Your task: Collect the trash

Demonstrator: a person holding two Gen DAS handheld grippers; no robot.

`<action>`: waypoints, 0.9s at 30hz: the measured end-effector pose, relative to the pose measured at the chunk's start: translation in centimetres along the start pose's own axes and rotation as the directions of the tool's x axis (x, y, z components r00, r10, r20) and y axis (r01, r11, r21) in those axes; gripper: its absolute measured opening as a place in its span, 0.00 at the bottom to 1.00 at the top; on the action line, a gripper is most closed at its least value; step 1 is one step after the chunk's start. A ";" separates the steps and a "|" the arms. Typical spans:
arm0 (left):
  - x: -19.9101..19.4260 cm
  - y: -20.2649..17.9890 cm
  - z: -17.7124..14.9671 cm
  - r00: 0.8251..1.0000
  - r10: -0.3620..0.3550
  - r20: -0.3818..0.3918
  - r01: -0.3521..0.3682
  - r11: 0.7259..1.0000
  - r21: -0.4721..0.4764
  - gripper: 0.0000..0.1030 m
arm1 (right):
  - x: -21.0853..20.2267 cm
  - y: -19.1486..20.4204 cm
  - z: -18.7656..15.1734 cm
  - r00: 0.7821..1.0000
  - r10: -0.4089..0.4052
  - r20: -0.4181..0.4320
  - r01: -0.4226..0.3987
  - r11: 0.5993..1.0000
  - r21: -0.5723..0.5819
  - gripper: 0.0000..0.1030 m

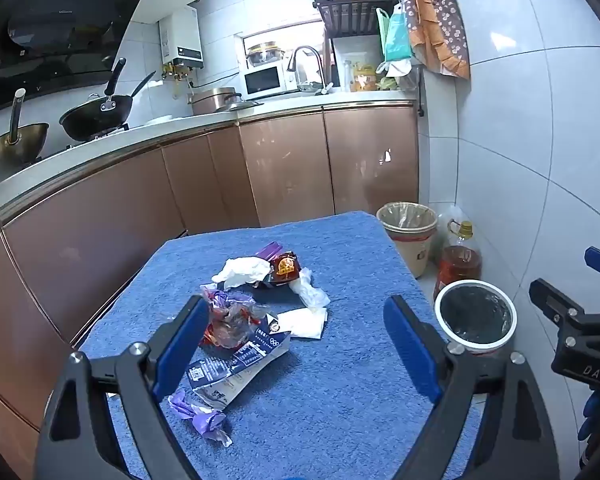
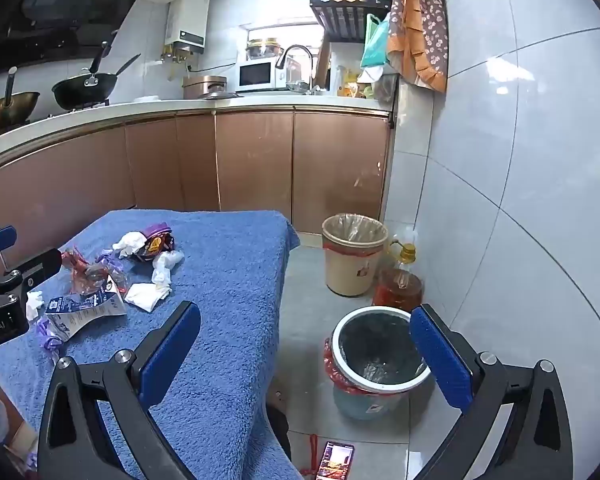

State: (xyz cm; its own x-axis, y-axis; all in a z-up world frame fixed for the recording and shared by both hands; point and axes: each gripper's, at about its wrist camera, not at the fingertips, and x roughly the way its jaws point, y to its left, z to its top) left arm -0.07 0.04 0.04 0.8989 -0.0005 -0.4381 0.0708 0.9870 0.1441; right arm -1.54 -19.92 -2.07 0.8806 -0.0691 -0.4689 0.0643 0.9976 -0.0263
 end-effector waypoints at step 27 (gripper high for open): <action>-0.2 -0.9 0.9 1.000 -0.021 0.002 0.021 1.000 0.006 0.86 | -1.3 -1.1 0.4 0.996 -0.067 0.063 0.066 0.998 0.019 1.00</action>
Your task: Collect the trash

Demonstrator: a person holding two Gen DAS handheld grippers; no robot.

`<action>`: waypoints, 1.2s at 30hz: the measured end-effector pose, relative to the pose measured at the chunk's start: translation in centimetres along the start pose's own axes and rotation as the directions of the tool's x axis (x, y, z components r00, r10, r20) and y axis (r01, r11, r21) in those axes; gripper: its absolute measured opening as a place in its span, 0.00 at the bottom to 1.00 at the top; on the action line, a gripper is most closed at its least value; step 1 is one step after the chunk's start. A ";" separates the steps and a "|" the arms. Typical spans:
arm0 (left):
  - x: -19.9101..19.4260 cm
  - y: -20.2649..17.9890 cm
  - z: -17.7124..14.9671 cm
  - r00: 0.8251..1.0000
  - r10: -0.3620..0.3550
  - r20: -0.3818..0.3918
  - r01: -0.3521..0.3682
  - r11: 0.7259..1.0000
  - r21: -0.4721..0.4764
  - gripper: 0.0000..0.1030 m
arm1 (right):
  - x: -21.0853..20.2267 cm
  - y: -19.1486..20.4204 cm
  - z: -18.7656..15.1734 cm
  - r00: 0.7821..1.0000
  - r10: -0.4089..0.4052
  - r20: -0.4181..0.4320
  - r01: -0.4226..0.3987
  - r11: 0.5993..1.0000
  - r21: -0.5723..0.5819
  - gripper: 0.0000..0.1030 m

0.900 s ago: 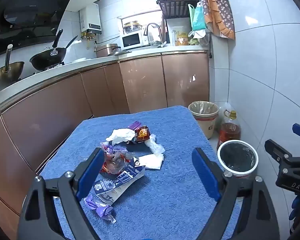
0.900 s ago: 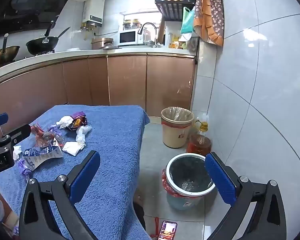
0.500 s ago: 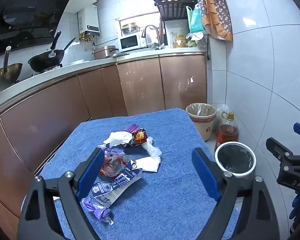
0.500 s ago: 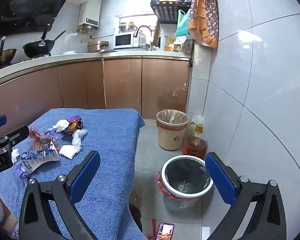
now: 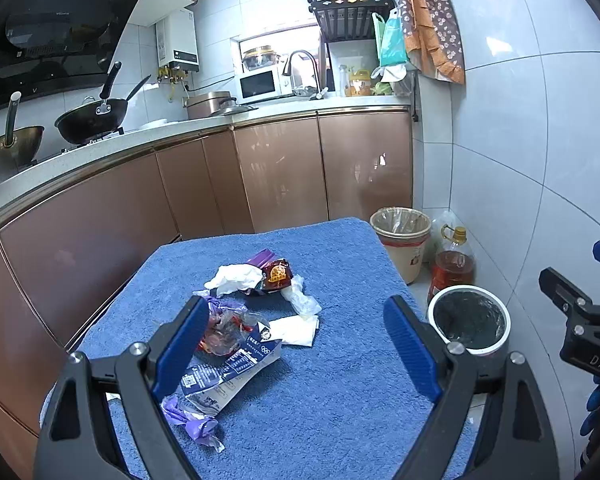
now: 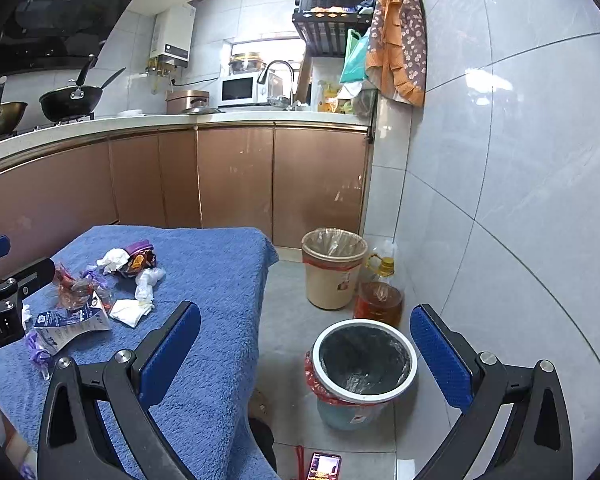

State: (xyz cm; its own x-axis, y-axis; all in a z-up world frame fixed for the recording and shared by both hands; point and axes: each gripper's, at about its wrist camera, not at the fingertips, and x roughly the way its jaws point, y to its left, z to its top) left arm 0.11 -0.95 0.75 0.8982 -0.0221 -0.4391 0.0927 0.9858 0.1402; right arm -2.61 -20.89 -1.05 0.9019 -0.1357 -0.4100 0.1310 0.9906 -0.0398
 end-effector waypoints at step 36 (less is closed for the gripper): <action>1.0 0.3 -0.4 0.998 -0.049 -0.026 0.049 0.999 0.012 0.86 | 0.5 -1.0 0.3 1.000 -0.027 0.014 0.027 0.999 0.040 1.00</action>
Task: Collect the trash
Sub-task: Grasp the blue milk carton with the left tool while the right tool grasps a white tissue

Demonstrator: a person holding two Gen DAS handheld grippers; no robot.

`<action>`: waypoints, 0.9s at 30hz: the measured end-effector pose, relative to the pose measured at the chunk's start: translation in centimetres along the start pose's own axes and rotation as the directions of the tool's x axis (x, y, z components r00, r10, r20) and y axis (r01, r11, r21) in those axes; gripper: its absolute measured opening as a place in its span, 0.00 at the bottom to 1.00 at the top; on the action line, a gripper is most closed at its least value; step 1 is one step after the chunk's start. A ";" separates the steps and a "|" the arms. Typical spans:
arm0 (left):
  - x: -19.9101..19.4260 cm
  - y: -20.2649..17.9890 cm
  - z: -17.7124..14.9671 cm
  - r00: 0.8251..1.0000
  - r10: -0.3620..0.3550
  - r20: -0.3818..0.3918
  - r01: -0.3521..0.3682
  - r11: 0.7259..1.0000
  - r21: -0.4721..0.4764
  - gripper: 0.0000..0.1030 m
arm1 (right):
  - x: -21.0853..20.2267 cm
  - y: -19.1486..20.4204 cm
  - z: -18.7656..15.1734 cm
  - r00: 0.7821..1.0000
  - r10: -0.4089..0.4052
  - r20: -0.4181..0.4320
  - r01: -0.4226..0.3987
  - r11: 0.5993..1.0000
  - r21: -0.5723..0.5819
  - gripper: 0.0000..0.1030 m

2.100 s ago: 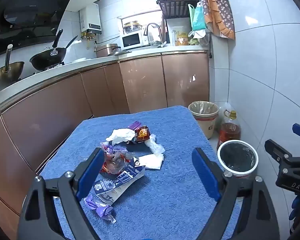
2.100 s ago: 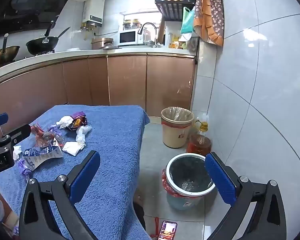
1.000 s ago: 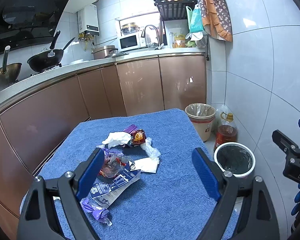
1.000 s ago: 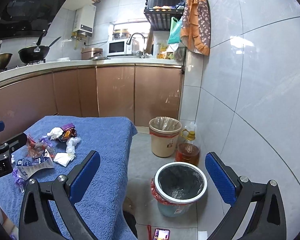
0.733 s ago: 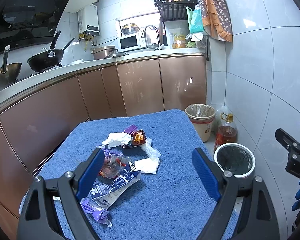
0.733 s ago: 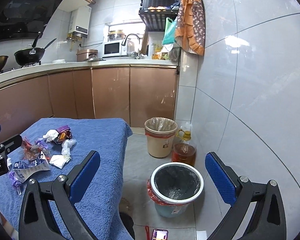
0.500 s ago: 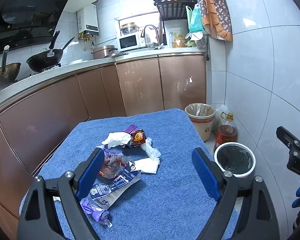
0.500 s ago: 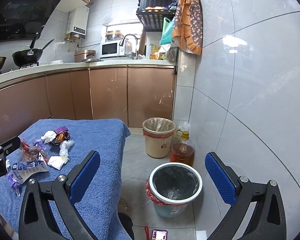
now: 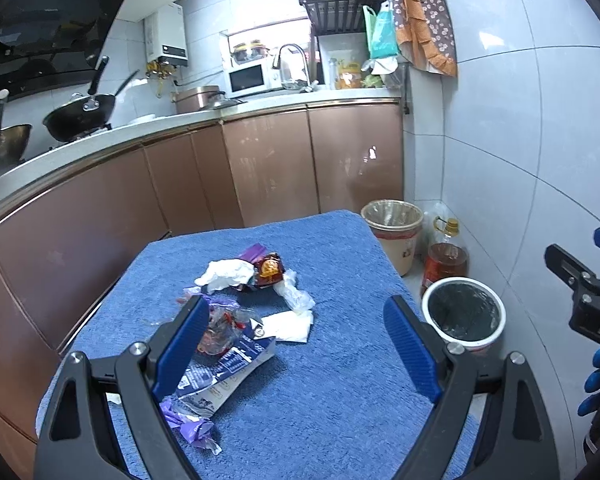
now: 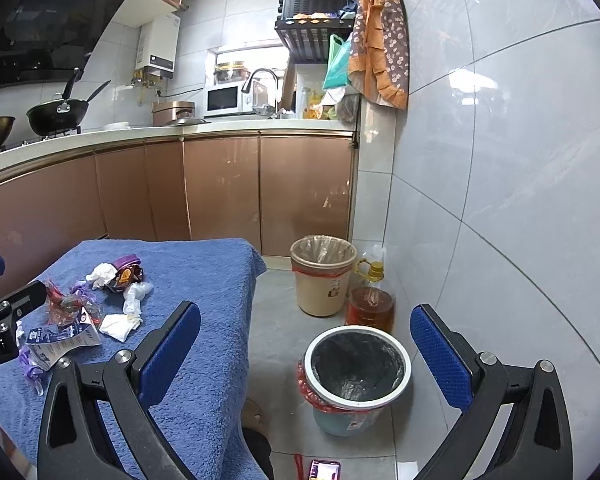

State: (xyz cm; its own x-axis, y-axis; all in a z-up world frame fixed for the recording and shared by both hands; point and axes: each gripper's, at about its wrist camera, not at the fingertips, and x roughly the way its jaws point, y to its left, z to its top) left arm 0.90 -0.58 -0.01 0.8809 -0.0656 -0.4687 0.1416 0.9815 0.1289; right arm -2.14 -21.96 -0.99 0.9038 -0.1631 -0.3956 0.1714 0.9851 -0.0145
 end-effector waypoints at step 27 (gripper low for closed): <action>1.2 14.7 -5.5 0.979 -0.100 -0.177 0.092 0.995 -0.049 0.85 | 8.7 6.0 -1.3 0.908 0.351 -0.228 -0.368 0.929 -0.033 0.83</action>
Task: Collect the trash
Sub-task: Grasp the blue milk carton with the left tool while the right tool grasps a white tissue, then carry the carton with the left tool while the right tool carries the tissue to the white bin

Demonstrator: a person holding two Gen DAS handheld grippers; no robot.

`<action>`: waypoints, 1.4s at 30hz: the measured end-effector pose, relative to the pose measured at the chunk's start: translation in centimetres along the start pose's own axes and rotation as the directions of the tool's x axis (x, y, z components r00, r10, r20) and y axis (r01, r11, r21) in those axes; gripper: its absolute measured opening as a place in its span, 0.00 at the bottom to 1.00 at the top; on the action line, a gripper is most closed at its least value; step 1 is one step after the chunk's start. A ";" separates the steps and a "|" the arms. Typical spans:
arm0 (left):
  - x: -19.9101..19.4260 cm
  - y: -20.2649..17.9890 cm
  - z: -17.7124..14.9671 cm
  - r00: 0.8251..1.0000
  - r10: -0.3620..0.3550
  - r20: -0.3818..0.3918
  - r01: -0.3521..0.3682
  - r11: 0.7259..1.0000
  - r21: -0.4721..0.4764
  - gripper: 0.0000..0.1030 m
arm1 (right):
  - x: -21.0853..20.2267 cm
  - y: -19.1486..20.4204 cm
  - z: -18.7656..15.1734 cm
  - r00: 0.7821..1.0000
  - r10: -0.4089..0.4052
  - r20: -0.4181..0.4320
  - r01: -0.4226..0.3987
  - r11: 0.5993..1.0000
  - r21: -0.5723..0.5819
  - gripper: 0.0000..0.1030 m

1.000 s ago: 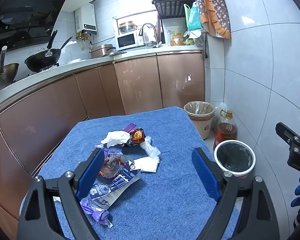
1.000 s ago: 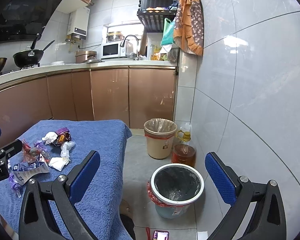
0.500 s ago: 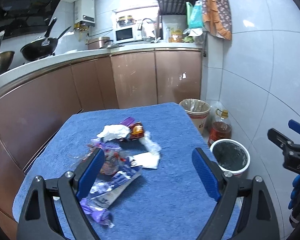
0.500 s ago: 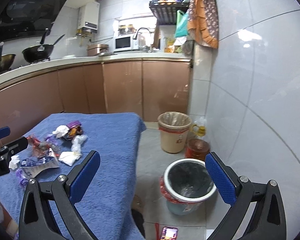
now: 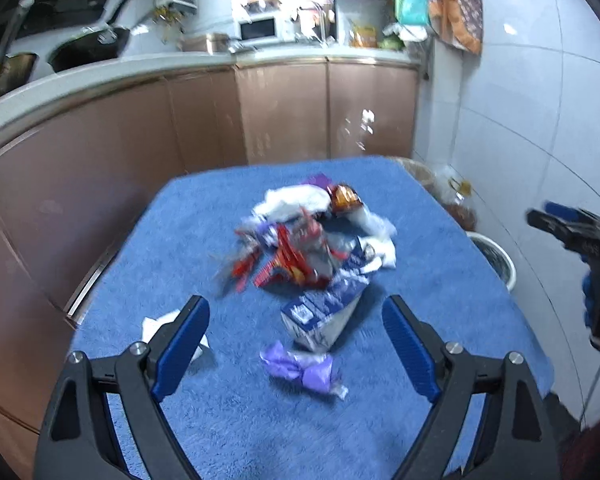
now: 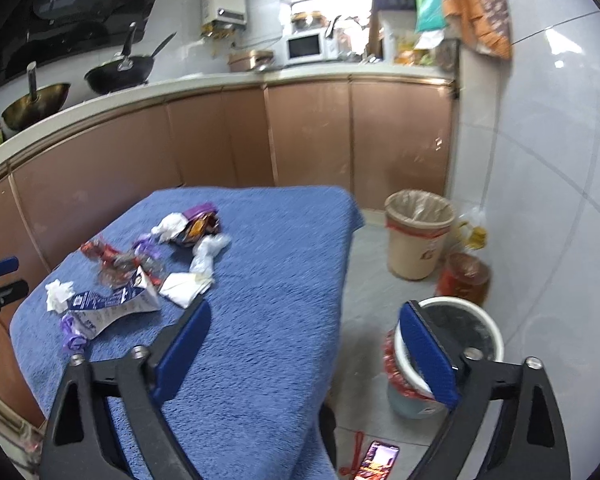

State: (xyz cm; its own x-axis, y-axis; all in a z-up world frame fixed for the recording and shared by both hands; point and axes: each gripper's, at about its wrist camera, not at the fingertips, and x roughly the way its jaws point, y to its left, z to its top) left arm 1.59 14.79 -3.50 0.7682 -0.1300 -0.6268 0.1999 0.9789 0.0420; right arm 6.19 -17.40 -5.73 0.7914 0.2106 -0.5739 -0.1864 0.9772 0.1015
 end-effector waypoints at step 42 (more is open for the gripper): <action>10.6 -1.0 0.1 0.956 -0.169 -0.240 0.195 0.977 0.086 0.35 | 17.7 9.2 1.6 0.863 0.367 -0.347 -0.384 0.923 0.020 0.01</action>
State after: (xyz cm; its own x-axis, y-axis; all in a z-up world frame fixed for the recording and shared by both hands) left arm 9.59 12.38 -10.07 0.5543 -0.2522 -0.7932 0.3969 0.9177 -0.0144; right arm 19.39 -4.65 -13.64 0.4128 0.5307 -0.7402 -0.4647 0.8217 0.3300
